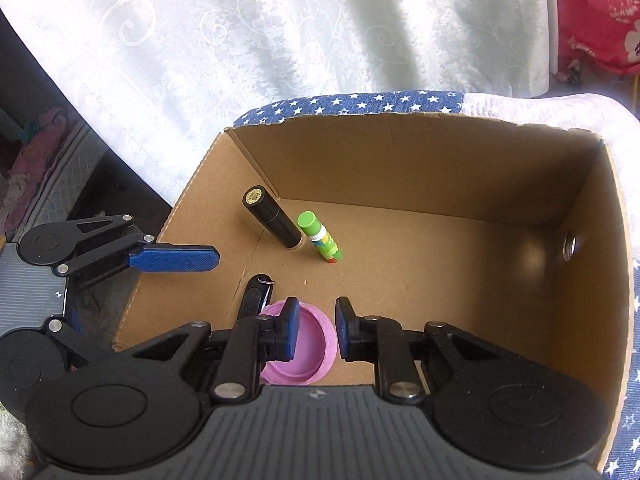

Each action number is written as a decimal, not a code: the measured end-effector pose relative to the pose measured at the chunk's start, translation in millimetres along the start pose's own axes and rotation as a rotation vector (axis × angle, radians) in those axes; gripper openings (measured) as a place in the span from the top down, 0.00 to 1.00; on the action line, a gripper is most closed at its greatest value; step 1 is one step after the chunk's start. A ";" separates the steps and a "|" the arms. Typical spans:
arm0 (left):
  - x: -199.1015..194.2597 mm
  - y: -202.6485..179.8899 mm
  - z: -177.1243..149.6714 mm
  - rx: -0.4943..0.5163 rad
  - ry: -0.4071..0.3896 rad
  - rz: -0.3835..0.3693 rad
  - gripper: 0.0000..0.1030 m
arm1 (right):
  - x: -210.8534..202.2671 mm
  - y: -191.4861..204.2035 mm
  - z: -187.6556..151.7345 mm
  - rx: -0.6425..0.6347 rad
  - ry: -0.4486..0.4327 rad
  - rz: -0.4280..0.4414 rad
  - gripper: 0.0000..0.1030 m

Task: Organize rigid objects
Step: 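Lower the pink bowl onto the box floor and open the right tool, then reach the right tool to the black tape roll and grasp its edge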

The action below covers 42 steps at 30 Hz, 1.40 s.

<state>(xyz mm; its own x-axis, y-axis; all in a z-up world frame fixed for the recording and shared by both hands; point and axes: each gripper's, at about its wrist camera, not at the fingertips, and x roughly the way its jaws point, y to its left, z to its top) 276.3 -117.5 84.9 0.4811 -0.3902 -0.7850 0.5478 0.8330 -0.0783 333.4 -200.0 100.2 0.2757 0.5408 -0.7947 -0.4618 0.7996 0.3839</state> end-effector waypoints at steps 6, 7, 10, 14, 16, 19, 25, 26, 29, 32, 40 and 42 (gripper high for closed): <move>-53.2 -15.9 -12.4 0.007 -0.120 0.004 0.18 | -68.5 7.9 -40.1 0.015 -0.166 0.038 0.79; -63.5 -19.2 -17.0 0.007 -0.143 0.000 0.18 | -77.0 10.0 -46.9 0.013 -0.188 0.040 0.79; -89.4 -33.7 -37.2 0.024 -0.207 -0.009 0.13 | -108.0 21.1 -79.2 -0.005 -0.294 0.043 0.79; -108.3 -55.9 -75.4 0.056 -0.262 0.021 0.06 | -131.2 37.2 -126.3 -0.022 -0.401 0.067 0.79; -111.1 -65.0 -97.4 0.067 -0.270 0.039 0.05 | -132.4 42.7 -150.0 -0.016 -0.433 0.090 0.78; -108.9 -77.7 -128.8 0.065 -0.262 0.090 0.04 | -116.8 49.5 -177.9 0.011 -0.429 0.107 0.78; -88.2 -98.4 -169.9 0.068 -0.201 0.109 0.04 | -61.7 70.6 -211.1 0.005 -0.311 0.088 0.78; -83.8 -100.5 -174.4 0.063 -0.190 0.108 0.04 | -52.2 73.0 -214.5 0.015 -0.284 0.098 0.78; -69.0 -109.3 -186.5 0.057 -0.153 0.105 0.04 | -32.3 74.8 -214.4 0.022 -0.230 0.089 0.78; -56.9 -116.7 -194.0 0.063 -0.128 0.113 0.04 | -20.8 81.2 -214.9 -0.011 -0.196 0.051 0.78; -33.9 -122.8 -200.6 0.042 -0.086 0.113 0.15 | -1.2 87.3 -219.1 -0.067 -0.134 0.004 0.77; -31.2 -123.8 -201.5 0.039 -0.076 0.120 0.20 | 1.5 87.3 -218.3 -0.071 -0.123 0.002 0.77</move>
<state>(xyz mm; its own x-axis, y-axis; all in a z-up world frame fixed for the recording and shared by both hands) 55.5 -129.4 -4.8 0.5946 -0.3181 -0.7384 0.5084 0.8603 0.0388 109.4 -186.4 29.9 0.3743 0.5737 -0.7285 -0.5196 0.7805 0.3476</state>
